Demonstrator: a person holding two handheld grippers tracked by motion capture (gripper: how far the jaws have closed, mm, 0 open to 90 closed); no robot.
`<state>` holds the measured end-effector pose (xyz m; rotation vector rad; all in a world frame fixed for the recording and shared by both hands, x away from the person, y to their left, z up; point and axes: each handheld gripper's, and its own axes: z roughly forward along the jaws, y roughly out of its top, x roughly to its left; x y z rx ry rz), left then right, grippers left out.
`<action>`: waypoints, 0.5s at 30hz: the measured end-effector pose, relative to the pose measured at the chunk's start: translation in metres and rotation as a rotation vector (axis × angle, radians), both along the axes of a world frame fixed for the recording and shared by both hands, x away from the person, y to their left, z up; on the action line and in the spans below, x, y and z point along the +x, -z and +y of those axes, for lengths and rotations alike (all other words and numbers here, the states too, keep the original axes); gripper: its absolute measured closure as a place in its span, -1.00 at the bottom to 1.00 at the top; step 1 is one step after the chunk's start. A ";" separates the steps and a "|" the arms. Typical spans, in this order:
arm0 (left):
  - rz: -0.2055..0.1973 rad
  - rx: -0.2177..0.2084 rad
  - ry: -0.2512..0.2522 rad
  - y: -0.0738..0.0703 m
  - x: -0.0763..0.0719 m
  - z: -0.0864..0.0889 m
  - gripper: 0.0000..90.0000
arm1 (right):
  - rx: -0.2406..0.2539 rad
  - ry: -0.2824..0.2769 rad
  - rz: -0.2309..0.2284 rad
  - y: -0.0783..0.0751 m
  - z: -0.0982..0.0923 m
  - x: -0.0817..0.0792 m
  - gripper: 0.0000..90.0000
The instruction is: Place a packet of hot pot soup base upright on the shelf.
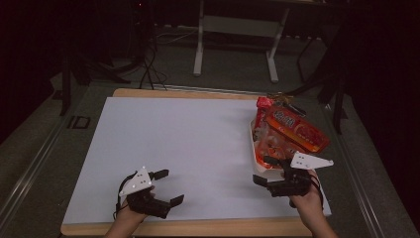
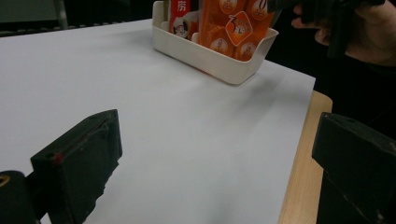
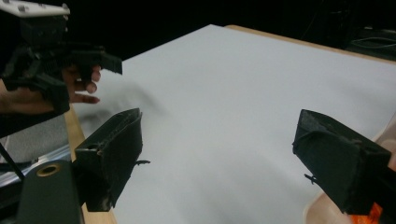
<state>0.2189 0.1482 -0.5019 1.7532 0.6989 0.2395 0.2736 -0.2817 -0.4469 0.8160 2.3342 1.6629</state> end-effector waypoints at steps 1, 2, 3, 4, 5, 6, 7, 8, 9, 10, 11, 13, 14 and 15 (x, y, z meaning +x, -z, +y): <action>-0.002 0.001 0.002 0.000 0.000 0.000 -0.95 | -0.003 -0.002 0.004 0.002 0.000 -0.001 -0.66; -0.002 0.002 0.004 0.000 0.000 0.000 -0.95 | -0.007 -0.006 0.007 0.005 0.000 -0.001 -0.66; -0.002 0.002 0.003 0.000 0.000 0.000 -0.95 | -0.013 -0.010 0.008 0.007 0.000 -0.002 -0.66; -0.002 0.002 0.003 0.000 0.000 -0.001 -0.95 | -0.021 -0.012 0.004 0.009 0.000 -0.002 -0.66; -0.003 0.001 0.004 0.000 0.000 0.000 -0.95 | -0.028 -0.016 0.005 0.012 0.000 -0.002 -0.66; -0.004 0.002 0.003 0.000 0.000 -0.001 -0.95 | -0.031 -0.017 0.016 0.014 0.000 -0.002 -0.66; -0.007 0.004 0.003 0.000 -0.001 -0.001 -0.95 | -0.032 -0.020 0.021 0.016 0.000 -0.002 -0.65; -0.009 0.005 0.003 0.000 -0.001 -0.001 -0.95 | -0.031 -0.023 0.027 0.018 0.001 -0.002 -0.65; -0.010 0.005 0.002 0.000 -0.001 -0.001 -0.95 | -0.037 -0.025 0.033 0.020 0.001 -0.001 -0.65; -0.012 0.009 0.002 0.000 -0.002 -0.001 -0.95 | -0.041 -0.027 0.034 0.021 0.001 -0.001 -0.65; -0.014 0.015 0.002 0.000 -0.002 -0.001 -0.95 | -0.036 -0.032 0.033 0.021 0.001 -0.001 -0.65; -0.014 0.024 0.005 0.001 -0.002 -0.001 -0.95 | -0.038 -0.033 0.031 0.021 0.001 -0.001 -0.65; -0.012 0.023 0.006 0.002 -0.002 -0.002 -0.95 | -0.041 -0.033 0.026 0.021 0.001 -0.001 -0.65; -0.012 0.023 0.008 0.002 -0.002 -0.002 -0.95 | -0.040 -0.032 0.026 0.021 0.001 0.000 -0.65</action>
